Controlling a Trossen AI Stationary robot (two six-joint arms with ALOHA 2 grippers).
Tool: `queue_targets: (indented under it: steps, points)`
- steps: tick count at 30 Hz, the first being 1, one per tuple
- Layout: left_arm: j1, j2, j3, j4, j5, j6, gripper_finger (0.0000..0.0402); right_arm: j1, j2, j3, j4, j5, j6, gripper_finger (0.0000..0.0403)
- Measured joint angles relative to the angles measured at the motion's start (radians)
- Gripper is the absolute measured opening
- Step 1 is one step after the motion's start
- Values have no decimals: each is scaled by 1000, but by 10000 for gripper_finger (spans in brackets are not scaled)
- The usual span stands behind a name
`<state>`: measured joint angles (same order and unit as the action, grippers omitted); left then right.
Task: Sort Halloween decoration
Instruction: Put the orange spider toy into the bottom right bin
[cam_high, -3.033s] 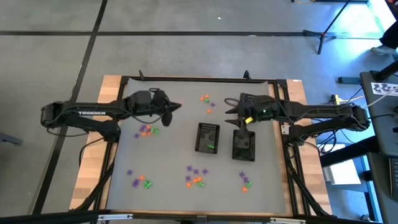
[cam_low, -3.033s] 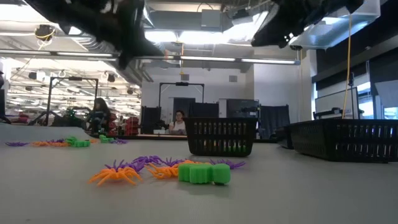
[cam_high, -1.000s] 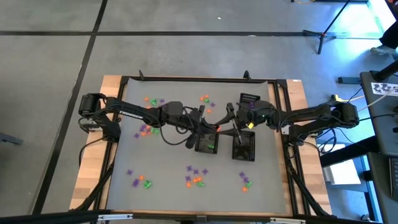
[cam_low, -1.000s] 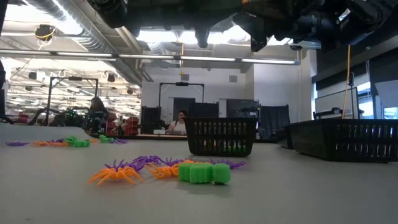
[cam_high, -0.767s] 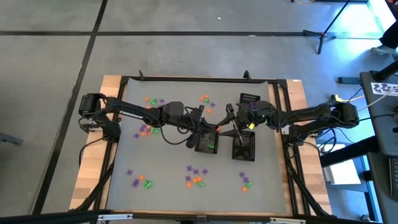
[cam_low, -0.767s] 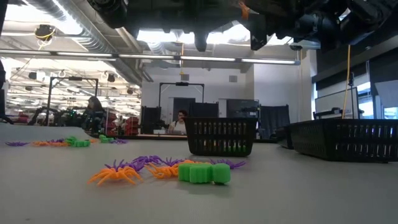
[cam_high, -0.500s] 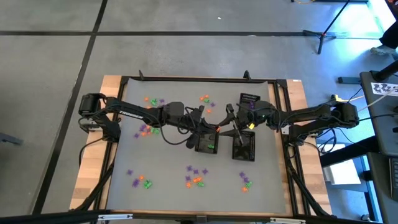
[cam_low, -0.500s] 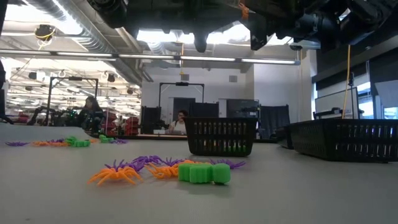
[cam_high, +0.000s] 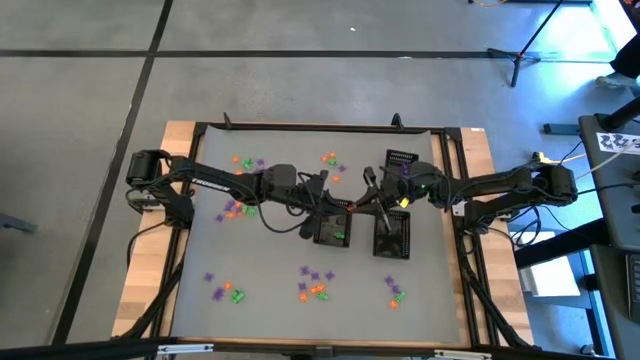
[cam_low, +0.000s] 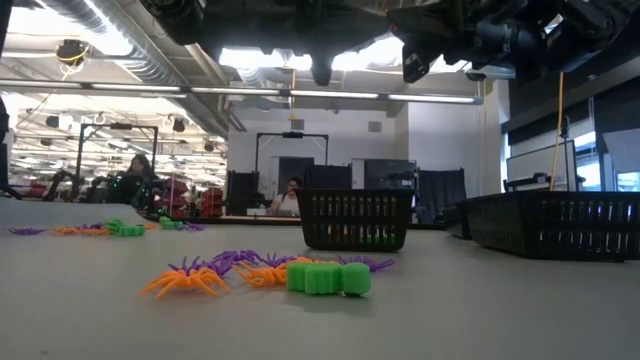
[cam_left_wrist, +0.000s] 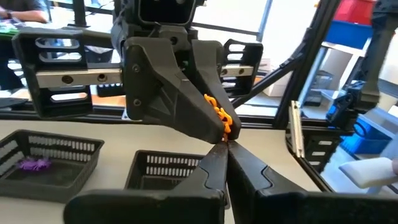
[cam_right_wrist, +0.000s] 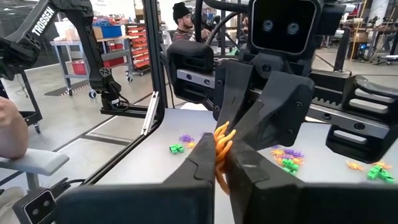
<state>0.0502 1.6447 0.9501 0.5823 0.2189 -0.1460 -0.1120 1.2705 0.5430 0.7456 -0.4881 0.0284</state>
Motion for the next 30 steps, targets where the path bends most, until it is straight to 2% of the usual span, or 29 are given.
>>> queue_targets:
  steps: [6, 10, 16, 21, 26, 30]
  points:
    - [1, 0, 0, -48, -48, 0, 0, -3, -20, 0, -36, 7, -2, 9]
    - [7, -11, 0, -103, -65, 1, 0, -26, -87, 0, -153, 17, -1, 8]
    - [15, -78, 0, -278, -205, 11, 0, -26, -245, 1, -469, 157, 5, 15]
    - [15, -131, 0, -455, -332, 22, 0, -26, -349, 1, -810, 256, 106, 10]
    - [15, -140, 0, -558, -462, 20, 0, -26, -356, 0, -1056, 313, 212, 21]
    - [15, -140, 0, -608, -555, 17, 0, -26, -314, 0, -1136, 339, 274, 29]
